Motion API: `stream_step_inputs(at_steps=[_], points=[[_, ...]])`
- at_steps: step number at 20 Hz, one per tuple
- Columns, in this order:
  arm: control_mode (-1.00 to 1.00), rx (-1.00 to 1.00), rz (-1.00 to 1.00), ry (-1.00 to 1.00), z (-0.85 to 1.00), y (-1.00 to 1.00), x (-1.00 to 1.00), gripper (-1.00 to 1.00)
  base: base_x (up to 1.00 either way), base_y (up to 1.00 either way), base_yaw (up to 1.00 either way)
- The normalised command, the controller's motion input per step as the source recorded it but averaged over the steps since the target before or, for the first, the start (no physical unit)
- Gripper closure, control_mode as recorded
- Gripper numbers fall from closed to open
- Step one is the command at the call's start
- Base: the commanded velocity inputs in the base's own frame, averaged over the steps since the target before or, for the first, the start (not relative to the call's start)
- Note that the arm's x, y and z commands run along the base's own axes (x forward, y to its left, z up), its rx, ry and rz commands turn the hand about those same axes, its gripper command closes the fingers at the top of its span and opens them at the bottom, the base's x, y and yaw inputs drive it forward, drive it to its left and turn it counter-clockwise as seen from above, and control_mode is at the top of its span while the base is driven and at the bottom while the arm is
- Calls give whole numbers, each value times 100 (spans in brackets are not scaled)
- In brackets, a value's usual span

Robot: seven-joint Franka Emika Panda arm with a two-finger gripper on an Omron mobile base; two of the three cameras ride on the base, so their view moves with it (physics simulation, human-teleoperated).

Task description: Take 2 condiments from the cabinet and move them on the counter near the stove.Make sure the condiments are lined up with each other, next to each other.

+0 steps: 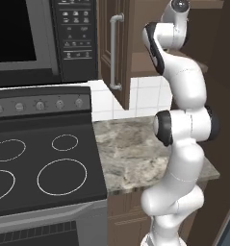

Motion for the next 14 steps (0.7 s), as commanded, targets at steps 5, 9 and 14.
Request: stream_step_inputs(at_steps=[5, 9, 14], points=[[-100, 2, 0, -9, -37, 0, -98, 100, 0, 0, 0], [-100, 4, 0, -16, -22, 0, -100, 100, 0, 0, 0], [-100, 7, -3, -7, 6, -1, -100, 100, 0, 0, 0]])
